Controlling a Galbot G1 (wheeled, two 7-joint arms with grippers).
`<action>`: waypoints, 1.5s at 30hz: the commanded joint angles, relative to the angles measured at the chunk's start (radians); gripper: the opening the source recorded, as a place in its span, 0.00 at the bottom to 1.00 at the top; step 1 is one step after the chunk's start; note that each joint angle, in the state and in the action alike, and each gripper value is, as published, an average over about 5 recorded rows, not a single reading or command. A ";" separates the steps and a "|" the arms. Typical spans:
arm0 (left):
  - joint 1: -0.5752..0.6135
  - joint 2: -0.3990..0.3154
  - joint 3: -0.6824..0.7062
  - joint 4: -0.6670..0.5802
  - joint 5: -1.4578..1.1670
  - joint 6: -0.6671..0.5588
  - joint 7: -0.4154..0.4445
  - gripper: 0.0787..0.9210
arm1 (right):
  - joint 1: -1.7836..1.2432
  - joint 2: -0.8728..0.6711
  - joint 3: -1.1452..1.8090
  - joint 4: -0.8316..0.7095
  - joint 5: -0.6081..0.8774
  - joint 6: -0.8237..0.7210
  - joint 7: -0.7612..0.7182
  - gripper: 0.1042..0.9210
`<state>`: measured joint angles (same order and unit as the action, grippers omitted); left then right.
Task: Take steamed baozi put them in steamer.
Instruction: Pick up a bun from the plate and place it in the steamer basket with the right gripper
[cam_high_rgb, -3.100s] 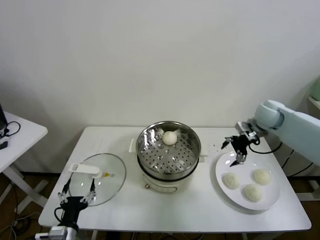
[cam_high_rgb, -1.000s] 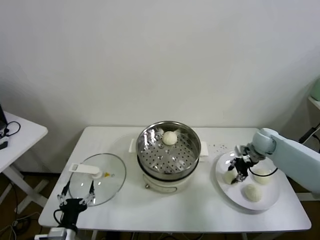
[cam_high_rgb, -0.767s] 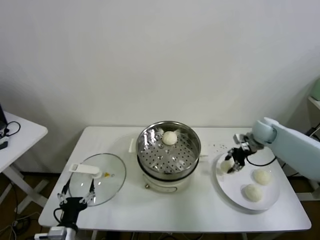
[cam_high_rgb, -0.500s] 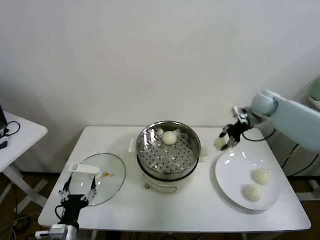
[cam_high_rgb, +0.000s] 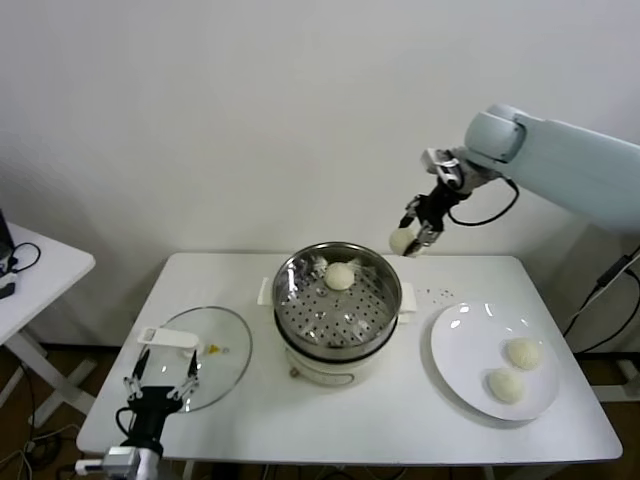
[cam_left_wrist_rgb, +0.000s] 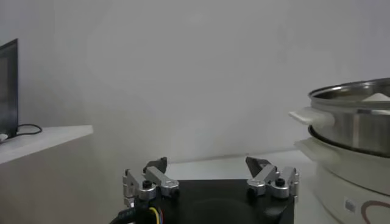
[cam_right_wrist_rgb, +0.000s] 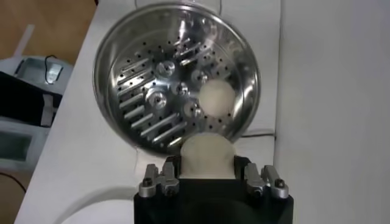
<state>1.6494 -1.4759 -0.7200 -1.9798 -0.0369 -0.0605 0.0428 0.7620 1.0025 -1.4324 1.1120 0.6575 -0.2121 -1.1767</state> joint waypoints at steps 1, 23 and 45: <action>0.003 0.000 -0.003 0.002 -0.001 -0.003 0.001 0.88 | -0.080 0.232 -0.008 -0.020 0.038 -0.047 0.047 0.58; 0.006 -0.004 -0.002 0.022 -0.003 -0.012 0.000 0.88 | -0.261 0.386 0.025 -0.147 -0.020 -0.047 0.062 0.58; 0.017 -0.003 -0.003 0.028 -0.004 -0.021 -0.001 0.88 | -0.278 0.396 0.052 -0.202 -0.070 -0.034 0.060 0.57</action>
<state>1.6661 -1.4795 -0.7232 -1.9514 -0.0411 -0.0811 0.0424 0.4918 1.3892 -1.3863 0.9331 0.6042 -0.2482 -1.1177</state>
